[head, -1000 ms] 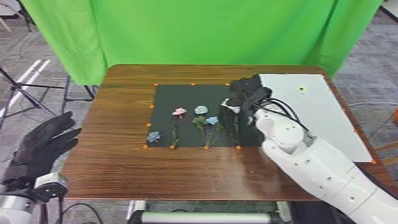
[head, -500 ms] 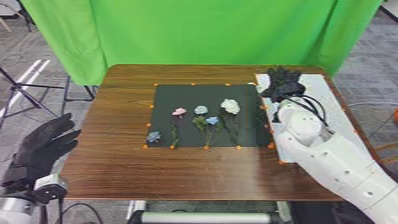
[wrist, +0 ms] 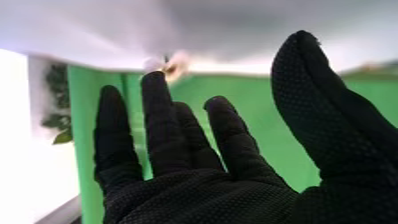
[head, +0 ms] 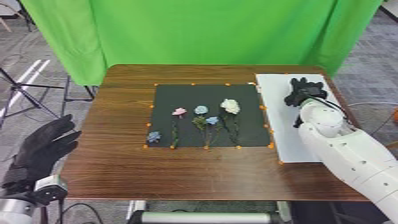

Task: Arrange flowers

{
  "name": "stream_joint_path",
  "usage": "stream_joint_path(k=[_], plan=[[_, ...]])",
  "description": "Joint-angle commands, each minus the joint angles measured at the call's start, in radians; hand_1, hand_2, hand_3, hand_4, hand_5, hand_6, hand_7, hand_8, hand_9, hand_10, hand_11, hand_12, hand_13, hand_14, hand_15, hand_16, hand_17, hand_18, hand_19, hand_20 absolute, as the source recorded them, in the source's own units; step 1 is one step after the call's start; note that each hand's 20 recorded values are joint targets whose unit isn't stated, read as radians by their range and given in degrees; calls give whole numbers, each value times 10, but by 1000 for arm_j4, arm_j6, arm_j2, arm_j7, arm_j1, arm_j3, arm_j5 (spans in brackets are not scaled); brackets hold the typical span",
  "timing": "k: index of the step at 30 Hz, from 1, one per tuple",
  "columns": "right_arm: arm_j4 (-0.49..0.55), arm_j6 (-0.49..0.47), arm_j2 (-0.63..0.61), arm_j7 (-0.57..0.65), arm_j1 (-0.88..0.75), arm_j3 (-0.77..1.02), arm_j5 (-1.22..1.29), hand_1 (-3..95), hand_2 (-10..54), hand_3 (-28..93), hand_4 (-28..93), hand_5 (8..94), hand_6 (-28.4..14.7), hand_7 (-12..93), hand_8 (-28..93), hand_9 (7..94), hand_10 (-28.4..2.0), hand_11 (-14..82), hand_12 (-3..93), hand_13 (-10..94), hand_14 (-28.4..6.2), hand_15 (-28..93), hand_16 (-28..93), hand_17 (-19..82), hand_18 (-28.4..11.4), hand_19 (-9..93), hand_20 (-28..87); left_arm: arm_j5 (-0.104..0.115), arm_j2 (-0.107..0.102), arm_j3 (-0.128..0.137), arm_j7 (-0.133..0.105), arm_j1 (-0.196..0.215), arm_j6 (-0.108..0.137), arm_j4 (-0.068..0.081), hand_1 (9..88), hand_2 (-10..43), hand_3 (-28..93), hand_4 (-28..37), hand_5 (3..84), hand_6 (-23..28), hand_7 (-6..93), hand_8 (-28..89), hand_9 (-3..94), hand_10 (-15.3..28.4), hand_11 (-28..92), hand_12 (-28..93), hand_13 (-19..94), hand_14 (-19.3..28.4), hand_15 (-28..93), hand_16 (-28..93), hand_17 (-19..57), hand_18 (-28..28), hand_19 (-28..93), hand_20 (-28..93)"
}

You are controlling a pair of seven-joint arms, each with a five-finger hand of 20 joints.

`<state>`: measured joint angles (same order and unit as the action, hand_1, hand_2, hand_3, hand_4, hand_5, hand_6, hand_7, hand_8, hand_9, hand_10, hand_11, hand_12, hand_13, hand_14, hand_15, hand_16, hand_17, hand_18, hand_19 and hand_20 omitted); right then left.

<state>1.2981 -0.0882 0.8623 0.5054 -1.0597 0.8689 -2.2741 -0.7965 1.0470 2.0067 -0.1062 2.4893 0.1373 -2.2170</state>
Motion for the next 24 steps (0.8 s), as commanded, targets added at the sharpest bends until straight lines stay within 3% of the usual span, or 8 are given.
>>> stream_joint_path(k=[1,4,9,11,13,15,20,24], plan=[[-78,-22,7,-7,54,-44,49,283,-41,913,-264,202,-75,232,-103,229,-143,80,230,366,-72,104,238,75,-172,506,212,0,3,-2,5,8,-1,-3,272,7,721,-268,302,25,247,-127,255,112,246,156,215,141,321,8,-83,194,431,89],[-88,46,6,6,57,-62,53,291,-40,923,-260,252,-72,274,-134,297,-142,120,194,434,-61,144,206,106,-163,552,226,-1,3,-3,6,8,0,-3,272,8,720,-268,303,25,245,-127,256,112,247,156,215,141,322,9,-83,194,431,89],[-75,153,-6,-21,47,-72,50,369,-86,890,-282,511,-16,398,-146,566,-107,287,211,659,-20,272,227,217,-121,644,262,0,4,-3,4,9,-2,-3,273,8,719,-267,304,26,244,-126,256,112,247,155,215,141,322,9,-84,194,432,90],[-66,175,-9,-37,45,-74,44,411,-93,845,-282,553,-13,443,-73,617,-93,280,254,709,-7,257,301,241,-117,647,279,0,5,0,2,12,-2,-4,273,8,720,-267,303,26,245,-126,256,112,247,155,215,141,322,8,-83,194,432,90],[-36,186,-22,-45,34,-65,64,451,-95,807,-282,607,-5,480,-52,723,-72,180,382,763,-6,253,355,301,-101,639,304,1,3,1,2,12,-1,-4,273,8,720,-266,304,26,245,-126,256,112,247,155,215,141,321,8,-83,194,432,89],[-18,213,-28,-59,25,-59,54,465,-95,798,-282,650,1,490,-39,785,-63,144,433,809,-10,269,367,331,-101,643,324,0,4,3,2,14,0,-5,272,7,721,-266,303,25,245,-126,256,112,247,155,215,141,321,8,-83,194,432,89],[31,315,-44,-11,15,-70,11,465,-95,803,-283,668,9,526,55,808,-65,179,515,825,-11,360,389,328,-122,683,379,0,5,3,3,13,-5,-3,272,7,721,-267,304,26,244,-126,256,112,248,156,215,141,322,9,-83,194,432,89],[52,363,-54,45,6,-88,-82,439,-95,818,-283,595,14,595,60,723,-75,277,537,735,-12,506,370,285,-138,697,426,0,4,4,7,12,-4,-3,272,6,722,-267,304,25,244,-126,256,112,247,156,215,141,321,8,-83,194,432,89]])
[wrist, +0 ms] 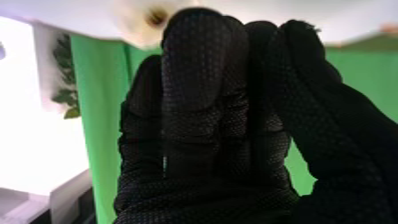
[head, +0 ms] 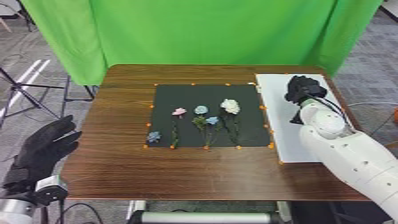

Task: Arrange flowers

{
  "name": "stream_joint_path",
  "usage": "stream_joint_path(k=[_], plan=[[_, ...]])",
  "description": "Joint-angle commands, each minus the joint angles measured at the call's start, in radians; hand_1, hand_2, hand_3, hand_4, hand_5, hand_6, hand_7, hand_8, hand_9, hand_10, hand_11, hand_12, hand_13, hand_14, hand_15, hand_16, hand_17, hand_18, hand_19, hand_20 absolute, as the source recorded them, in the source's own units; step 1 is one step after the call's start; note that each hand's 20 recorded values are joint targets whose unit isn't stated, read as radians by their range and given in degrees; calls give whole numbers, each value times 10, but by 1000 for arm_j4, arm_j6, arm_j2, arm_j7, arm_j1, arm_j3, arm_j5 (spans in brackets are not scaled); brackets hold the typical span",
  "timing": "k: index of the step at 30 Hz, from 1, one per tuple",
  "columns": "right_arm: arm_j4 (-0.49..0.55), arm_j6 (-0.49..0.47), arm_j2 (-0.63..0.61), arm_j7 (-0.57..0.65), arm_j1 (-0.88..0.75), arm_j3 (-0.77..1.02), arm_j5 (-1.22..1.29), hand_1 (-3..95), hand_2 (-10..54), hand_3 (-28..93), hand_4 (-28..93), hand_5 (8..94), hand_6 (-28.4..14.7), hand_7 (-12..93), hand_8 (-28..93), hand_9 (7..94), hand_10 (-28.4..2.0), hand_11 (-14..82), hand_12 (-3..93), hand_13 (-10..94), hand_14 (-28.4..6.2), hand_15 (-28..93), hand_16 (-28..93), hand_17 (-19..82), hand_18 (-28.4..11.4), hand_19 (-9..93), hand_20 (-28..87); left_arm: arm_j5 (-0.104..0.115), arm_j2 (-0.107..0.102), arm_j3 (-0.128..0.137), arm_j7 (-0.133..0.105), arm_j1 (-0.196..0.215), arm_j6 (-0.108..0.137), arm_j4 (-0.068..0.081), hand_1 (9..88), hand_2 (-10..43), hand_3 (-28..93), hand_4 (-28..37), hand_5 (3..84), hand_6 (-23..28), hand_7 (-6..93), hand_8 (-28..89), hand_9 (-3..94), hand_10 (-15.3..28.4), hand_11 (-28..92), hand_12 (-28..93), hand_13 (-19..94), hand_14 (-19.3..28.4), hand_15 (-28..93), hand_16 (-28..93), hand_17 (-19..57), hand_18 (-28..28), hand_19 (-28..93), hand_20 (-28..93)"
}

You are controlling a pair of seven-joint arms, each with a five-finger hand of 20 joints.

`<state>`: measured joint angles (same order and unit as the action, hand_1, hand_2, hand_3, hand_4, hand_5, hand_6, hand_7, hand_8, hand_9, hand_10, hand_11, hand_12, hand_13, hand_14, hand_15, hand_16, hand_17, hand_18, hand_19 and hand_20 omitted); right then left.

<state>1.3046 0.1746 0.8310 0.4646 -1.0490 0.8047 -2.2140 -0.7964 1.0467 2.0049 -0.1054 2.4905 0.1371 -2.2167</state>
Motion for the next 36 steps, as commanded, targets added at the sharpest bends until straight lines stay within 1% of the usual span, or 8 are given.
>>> stream_joint_path(k=[1,3,5,10,15,22,29,36], plan=[[46,96,-22,119,0,-38,-182,422,-95,827,-282,559,13,607,52,655,-81,355,526,673,-27,578,353,257,-149,714,446,0,4,5,6,10,-6,-3,272,6,723,-267,303,25,245,-126,257,112,247,156,215,141,321,8,-84,194,432,89],[50,91,-21,156,-4,-50,-207,368,-95,870,-282,481,12,591,7,490,-112,525,425,535,-58,683,288,206,-165,736,477,0,4,5,8,9,-9,-1,272,6,722,-268,304,25,244,-126,257,112,248,156,215,141,321,8,-83,194,432,88],[57,47,-21,159,-12,-42,-202,315,-95,916,-280,417,-1,563,-202,375,-133,542,360,420,-81,690,205,162,-171,736,491,0,2,4,9,6,-10,-1,272,7,722,-268,303,25,244,-126,257,112,248,155,215,141,321,8,-83,194,433,89],[61,-85,-13,170,-28,-1,-138,281,-95,912,-281,315,-25,436,-185,304,-137,260,271,289,-114,348,190,86,-186,603,387,1,0,5,10,5,-12,0,272,7,721,-267,303,25,245,-126,257,112,248,155,215,141,322,9,-83,194,432,88],[43,-153,-7,171,-34,22,-92,273,-95,906,-278,303,-42,329,-148,313,-140,152,241,325,-130,149,216,83,-182,539,285,0,-1,7,14,4,-15,4,272,7,722,-267,303,25,244,-126,258,112,247,154,215,140,322,8,-83,194,432,88],[-1,-116,-2,182,-35,15,-57,274,-95,900,-279,298,-57,270,-128,320,-159,110,218,416,-119,119,188,139,-156,553,258,-1,-5,8,14,2,-15,4,273,7,721,-267,304,26,244,-125,258,111,247,155,215,140,322,8,-83,194,432,88],[-1,-92,-5,114,-48,7,-45,407,-95,847,-282,455,-18,459,-198,527,-113,401,237,681,-7,314,277,283,-131,729,339,2,-5,8,12,5,-11,3,273,6,722,-268,304,25,244,-126,258,112,246,155,215,141,321,8,-83,194,432,88],[28,-51,-7,85,-83,19,-32,540,-95,800,-281,645,8,573,38,798,-61,264,505,853,21,375,424,382,-159,809,463,0,-4,8,11,5,-10,1,274,8,720,-269,304,26,244,-126,257,113,247,155,215,141,322,8,-83,194,433,88]])
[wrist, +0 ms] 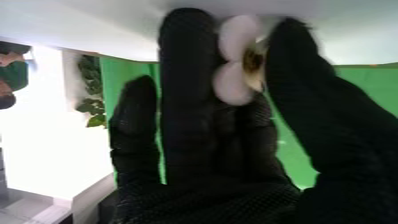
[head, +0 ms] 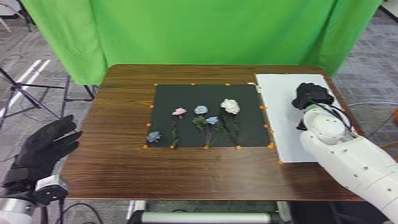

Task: Arrange flowers

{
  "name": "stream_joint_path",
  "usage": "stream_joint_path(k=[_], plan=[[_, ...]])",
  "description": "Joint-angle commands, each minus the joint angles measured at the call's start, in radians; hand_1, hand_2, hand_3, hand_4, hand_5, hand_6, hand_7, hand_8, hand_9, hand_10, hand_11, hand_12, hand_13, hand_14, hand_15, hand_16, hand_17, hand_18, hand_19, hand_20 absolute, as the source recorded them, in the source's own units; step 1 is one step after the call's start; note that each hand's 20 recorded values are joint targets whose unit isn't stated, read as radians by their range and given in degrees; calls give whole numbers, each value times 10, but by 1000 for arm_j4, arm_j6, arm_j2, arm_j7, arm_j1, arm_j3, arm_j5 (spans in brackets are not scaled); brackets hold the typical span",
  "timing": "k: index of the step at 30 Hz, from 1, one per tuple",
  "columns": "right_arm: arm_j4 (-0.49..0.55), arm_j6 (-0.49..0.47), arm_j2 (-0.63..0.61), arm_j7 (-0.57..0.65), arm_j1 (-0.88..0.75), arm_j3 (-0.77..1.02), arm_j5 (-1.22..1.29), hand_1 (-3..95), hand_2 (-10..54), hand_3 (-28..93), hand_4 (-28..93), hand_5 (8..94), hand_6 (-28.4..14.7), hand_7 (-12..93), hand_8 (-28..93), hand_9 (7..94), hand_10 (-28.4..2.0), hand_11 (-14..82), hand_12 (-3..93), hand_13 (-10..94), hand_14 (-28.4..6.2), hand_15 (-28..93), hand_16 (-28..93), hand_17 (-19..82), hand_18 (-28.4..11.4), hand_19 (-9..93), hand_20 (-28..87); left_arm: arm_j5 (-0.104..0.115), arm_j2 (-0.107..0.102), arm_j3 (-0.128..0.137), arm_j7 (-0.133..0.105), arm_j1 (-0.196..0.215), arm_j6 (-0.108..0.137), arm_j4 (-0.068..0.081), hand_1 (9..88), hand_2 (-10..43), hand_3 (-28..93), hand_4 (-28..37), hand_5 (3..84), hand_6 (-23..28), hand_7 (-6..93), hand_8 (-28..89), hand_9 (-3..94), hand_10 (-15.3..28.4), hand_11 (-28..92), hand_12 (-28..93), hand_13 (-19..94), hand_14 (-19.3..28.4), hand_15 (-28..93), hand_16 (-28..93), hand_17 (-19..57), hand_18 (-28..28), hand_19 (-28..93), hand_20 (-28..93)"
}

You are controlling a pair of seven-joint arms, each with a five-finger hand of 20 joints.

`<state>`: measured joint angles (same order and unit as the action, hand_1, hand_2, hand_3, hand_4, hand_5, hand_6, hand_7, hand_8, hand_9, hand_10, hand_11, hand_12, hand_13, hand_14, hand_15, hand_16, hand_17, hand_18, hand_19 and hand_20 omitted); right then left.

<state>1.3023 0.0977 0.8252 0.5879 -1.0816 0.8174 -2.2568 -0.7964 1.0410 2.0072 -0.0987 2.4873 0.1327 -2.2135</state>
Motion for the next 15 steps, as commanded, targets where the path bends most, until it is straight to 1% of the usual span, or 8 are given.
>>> stream_joint_path(k=[1,4,6,10,13,15], plan=[[45,36,-5,-40,-64,16,13,542,-95,803,-282,659,4,567,30,806,-61,261,508,860,21,380,425,385,-161,811,467,0,3,6,7,6,-5,-3,274,8,721,-269,305,26,244,-126,257,112,246,155,215,141,322,8,-84,195,434,88],[112,57,-14,-56,-107,58,26,543,-95,809,-282,686,1,550,10,830,-64,240,506,873,22,375,428,397,-165,812,471,-2,6,7,4,9,-5,-5,274,8,721,-268,305,26,244,-126,257,113,246,156,216,141,324,8,-83,195,434,88],[188,54,-26,-71,-149,95,60,544,-95,809,-282,697,1,542,3,840,-63,229,507,881,20,367,433,399,-169,811,474,-2,8,11,1,15,-7,-8,274,8,721,-268,305,26,244,-126,258,113,246,155,215,141,323,8,-83,195,434,88],[330,-23,-24,-126,-211,156,149,547,-95,805,-283,698,1,540,11,843,-65,221,518,880,17,366,445,399,-171,811,477,-2,10,12,2,17,-2,-11,274,8,721,-267,305,26,244,-126,258,113,247,156,215,141,323,8,-84,195,435,88],[398,-94,-13,-159,-244,186,182,547,-95,802,-283,689,3,544,17,839,-63,220,523,876,17,367,448,395,-170,810,478,-3,9,9,5,11,-10,-8,274,8,720,-267,305,26,244,-125,258,112,247,156,215,141,323,8,-83,194,434,88],[421,-131,-4,-173,-255,192,202,546,-95,800,-283,685,4,546,18,837,-63,219,523,874,17,369,449,391,-170,808,478,-2,8,5,7,5,-9,-6,274,8,721,-267,305,26,244,-125,258,112,247,156,215,141,324,8,-83,194,434,87]])
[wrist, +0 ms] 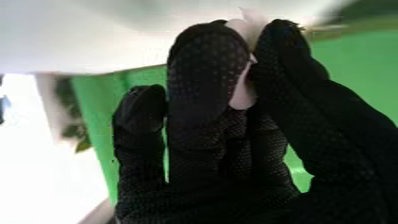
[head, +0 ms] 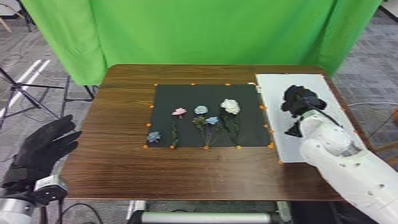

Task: Arrange flowers

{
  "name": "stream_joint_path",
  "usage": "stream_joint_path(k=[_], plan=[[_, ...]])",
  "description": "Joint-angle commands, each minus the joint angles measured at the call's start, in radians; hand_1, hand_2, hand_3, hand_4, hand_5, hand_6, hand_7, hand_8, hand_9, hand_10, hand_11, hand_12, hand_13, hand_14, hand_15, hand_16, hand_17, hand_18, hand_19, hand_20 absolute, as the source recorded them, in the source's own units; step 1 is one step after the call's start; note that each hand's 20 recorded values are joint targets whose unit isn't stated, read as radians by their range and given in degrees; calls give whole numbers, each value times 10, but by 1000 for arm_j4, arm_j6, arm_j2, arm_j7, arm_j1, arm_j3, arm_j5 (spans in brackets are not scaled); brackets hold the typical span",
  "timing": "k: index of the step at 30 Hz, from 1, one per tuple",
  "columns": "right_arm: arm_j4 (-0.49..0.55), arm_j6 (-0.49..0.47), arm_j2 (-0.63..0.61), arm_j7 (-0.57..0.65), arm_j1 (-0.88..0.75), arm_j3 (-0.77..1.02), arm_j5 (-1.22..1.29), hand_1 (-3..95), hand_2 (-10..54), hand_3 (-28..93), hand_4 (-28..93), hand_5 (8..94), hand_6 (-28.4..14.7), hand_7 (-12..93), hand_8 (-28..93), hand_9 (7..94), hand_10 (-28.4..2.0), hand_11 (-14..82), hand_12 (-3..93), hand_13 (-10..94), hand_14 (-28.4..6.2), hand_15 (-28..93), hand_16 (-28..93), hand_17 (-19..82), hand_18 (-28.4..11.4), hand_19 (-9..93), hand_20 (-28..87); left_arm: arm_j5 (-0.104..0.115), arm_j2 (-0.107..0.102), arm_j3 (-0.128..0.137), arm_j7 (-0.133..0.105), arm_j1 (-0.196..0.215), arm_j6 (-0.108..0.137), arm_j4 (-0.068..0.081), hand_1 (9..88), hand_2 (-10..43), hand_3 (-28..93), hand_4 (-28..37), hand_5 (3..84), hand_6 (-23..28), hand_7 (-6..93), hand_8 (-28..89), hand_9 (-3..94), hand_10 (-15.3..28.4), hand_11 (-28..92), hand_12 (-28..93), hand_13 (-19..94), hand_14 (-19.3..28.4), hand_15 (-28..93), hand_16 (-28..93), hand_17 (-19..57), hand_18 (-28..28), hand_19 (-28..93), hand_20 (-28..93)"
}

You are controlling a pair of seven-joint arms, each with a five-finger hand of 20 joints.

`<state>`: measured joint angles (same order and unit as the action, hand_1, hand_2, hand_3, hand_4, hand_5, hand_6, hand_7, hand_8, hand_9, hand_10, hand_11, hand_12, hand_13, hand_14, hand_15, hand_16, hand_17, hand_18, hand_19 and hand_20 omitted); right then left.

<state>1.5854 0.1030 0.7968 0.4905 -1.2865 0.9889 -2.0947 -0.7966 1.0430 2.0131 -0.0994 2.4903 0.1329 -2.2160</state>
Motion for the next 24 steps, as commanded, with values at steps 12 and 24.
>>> stream_joint_path(k=[12,24], plan=[[184,-270,42,-102,-83,33,60,538,-95,799,-283,670,11,554,28,831,-58,220,520,852,19,394,435,376,-168,805,482,-1,9,2,9,6,-9,-5,274,9,721,-268,306,27,242,-125,258,113,247,155,214,142,323,8,-83,194,432,88],[200,-335,50,-127,-98,53,75,532,-95,798,-283,663,19,552,17,828,-53,207,509,840,21,397,429,360,-170,797,482,-1,8,0,14,3,-12,-4,275,8,721,-268,306,27,243,-125,258,112,247,156,215,141,323,8,-83,193,433,88]])
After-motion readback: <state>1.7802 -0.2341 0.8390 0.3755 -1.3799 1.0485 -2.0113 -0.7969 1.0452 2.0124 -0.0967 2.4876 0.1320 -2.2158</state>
